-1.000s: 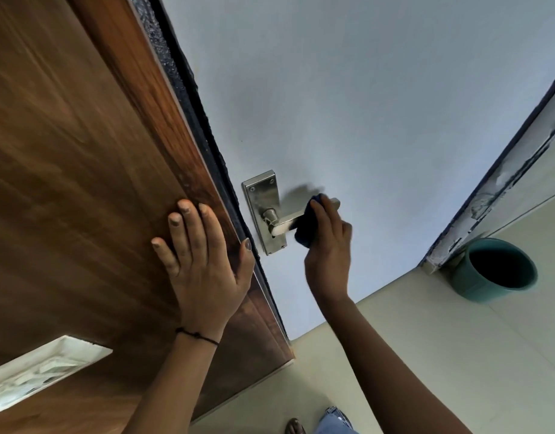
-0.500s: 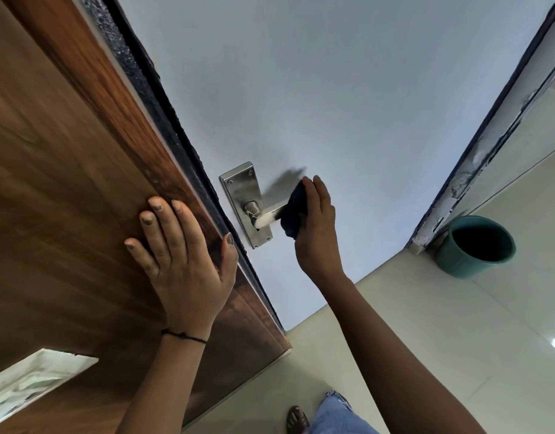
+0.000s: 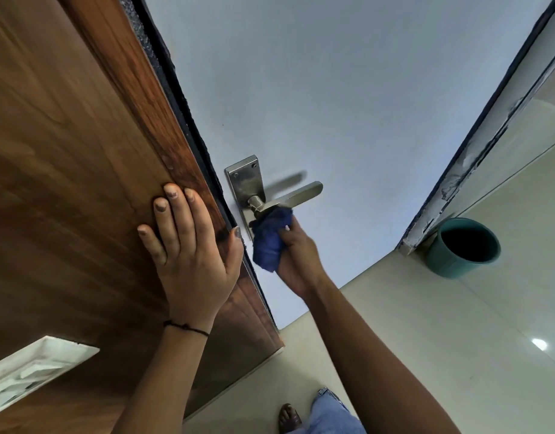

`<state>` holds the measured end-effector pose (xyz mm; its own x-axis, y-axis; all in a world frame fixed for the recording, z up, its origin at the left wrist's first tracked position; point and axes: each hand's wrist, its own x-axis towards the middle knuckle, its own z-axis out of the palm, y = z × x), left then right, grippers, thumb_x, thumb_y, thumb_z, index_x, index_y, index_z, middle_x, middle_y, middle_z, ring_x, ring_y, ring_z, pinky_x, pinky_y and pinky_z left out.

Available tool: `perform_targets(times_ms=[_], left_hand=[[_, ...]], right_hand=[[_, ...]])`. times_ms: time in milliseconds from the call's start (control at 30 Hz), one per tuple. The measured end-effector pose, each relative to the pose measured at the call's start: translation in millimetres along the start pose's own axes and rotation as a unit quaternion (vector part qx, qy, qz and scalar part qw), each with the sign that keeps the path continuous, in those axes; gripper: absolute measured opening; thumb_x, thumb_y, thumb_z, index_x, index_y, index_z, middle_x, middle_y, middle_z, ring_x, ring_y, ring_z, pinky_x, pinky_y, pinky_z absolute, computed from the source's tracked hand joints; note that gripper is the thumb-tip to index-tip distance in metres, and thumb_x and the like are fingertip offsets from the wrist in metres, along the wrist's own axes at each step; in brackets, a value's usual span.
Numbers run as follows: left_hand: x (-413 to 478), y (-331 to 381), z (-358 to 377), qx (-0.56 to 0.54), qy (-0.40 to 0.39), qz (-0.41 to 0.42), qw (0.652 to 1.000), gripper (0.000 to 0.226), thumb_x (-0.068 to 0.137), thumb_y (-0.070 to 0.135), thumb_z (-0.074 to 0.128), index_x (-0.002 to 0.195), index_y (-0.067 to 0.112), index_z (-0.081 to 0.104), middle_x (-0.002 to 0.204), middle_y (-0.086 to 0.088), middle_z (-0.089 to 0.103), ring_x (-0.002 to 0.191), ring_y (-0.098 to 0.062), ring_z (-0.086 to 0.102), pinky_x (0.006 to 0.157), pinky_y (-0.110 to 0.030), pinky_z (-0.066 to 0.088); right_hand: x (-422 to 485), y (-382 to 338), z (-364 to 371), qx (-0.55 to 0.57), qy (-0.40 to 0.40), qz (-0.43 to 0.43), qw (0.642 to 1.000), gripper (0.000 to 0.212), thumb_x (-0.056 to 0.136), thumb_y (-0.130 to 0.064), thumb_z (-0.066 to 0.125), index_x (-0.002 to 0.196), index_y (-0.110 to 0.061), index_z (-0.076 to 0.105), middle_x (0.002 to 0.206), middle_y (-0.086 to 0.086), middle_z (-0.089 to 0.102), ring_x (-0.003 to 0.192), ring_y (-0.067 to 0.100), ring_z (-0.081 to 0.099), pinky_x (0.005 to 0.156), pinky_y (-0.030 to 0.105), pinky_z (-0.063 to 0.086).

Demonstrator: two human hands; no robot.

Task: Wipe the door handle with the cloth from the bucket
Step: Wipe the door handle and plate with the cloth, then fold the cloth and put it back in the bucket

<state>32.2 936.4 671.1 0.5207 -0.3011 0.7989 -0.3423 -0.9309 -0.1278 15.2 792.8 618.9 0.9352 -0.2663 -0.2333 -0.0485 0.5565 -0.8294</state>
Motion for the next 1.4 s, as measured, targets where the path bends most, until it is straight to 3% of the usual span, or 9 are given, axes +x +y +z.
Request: perform_targets(times_ms=[133, 300, 400, 500, 733, 867, 967, 1133, 1400], left_hand=[[-4, -3, 0, 0.013, -0.01, 0.014, 1.0, 0.081, 0.094, 0.044, 0.04, 0.15, 0.008, -0.006, 0.158, -0.013, -0.011, 0.145, -0.017, -0.023, 0.117, -0.038, -0.015], [-6, -4, 1, 0.01, -0.008, 0.014, 1.0, 0.078, 0.095, 0.045, 0.037, 0.15, 0.009, -0.004, 0.158, -0.003, -0.026, 0.145, -0.018, -0.022, 0.117, -0.038, -0.015], [-7, -3, 1, 0.002, -0.01, 0.003, 1.0, 0.078, 0.095, 0.045, 0.038, 0.15, 0.01, -0.005, 0.159, -0.004, -0.023, 0.145, -0.017, -0.023, 0.117, -0.038, -0.016], [-7, 3, 0, -0.019, -0.016, -0.021, 0.999, 0.08, 0.094, 0.044, 0.04, 0.15, 0.012, -0.007, 0.156, -0.015, 0.0, 0.145, -0.017, -0.024, 0.116, -0.038, -0.017], [-4, 55, 9, -0.145, -0.027, -0.098, 0.984, 0.085, 0.089, 0.037, 0.051, 0.151, 0.015, -0.004, 0.145, -0.03, 0.004, 0.141, -0.039, -0.012, 0.116, -0.039, -0.017], [0, 115, 17, -0.234, -0.092, -0.061, 0.966, 0.082, 0.09, 0.036, 0.049, 0.151, 0.014, -0.001, 0.155, -0.023, 0.007, 0.147, -0.029, -0.012, 0.119, -0.036, -0.014], [-4, 182, 33, -0.384, -0.2, -0.022, 0.901, 0.068, 0.093, 0.038, 0.048, 0.149, 0.007, 0.022, 0.157, -0.002, 0.019, 0.148, -0.015, -0.003, 0.122, -0.04, -0.002], [3, 322, 34, -0.601, -0.417, -0.133, 0.669, 0.02, 0.087, 0.037, 0.064, 0.106, 0.038, 0.059, 0.11, 0.035, 0.053, 0.126, 0.016, 0.032, 0.115, -0.025, 0.02], [30, 513, 37, -0.663, -0.47, -0.166, 0.559, 0.007, 0.086, 0.019, 0.066, 0.09, 0.016, 0.071, 0.087, 0.002, 0.072, 0.084, -0.013, 0.066, 0.069, -0.018, 0.051]], right_hand=[[-5, 11, 24, -0.019, 0.007, 0.021, 1.0, 0.036, 0.097, -0.003, 0.028, 0.082, -0.029, 0.047, 0.063, -0.009, 0.058, 0.048, 0.007, 0.056, 0.042, 0.017, 0.036], [4, 23, 33, -0.168, 0.128, -0.046, 0.976, 0.038, 0.086, -0.012, 0.05, 0.091, -0.049, 0.056, 0.116, 0.0, 0.059, 0.105, 0.018, 0.061, 0.096, 0.04, 0.052], [8, 19, 45, -0.16, 0.182, -0.09, 0.966, 0.021, 0.09, -0.012, 0.053, 0.099, -0.03, 0.058, 0.113, 0.0, 0.047, 0.095, 0.003, 0.055, 0.088, 0.016, 0.044], [12, 23, 48, -0.188, 0.215, -0.115, 0.952, 0.021, 0.09, -0.013, 0.051, 0.11, -0.014, 0.059, 0.116, 0.006, 0.047, 0.097, 0.014, 0.056, 0.093, 0.025, 0.045], [8, -2, -27, -0.261, 0.173, -0.106, 0.944, 0.024, 0.082, -0.002, 0.051, 0.094, -0.02, 0.061, 0.084, -0.001, 0.064, 0.069, -0.003, 0.059, 0.065, 0.006, 0.048], [-8, -44, -107, -0.212, 0.159, -0.064, 0.962, 0.034, 0.088, -0.007, 0.055, 0.108, -0.035, 0.057, 0.099, -0.009, 0.063, 0.09, 0.001, 0.062, 0.077, 0.021, 0.052], [-22, -74, -171, -0.156, 0.191, -0.056, 0.967, 0.044, 0.089, -0.012, 0.058, 0.129, -0.029, 0.05, 0.121, 0.003, 0.062, 0.107, 0.017, 0.063, 0.092, 0.04, 0.054], [-50, -137, -279, -0.126, 0.245, -0.087, 0.957, 0.052, 0.087, -0.011, 0.063, 0.129, -0.036, 0.046, 0.125, 0.003, 0.058, 0.111, 0.022, 0.062, 0.087, 0.051, 0.056], [-98, -234, -430, -0.298, 0.363, -0.063, 0.881, 0.038, 0.085, -0.026, 0.068, 0.119, -0.025, 0.051, 0.121, 0.005, 0.049, 0.094, 0.018, 0.062, 0.077, 0.036, 0.058]])
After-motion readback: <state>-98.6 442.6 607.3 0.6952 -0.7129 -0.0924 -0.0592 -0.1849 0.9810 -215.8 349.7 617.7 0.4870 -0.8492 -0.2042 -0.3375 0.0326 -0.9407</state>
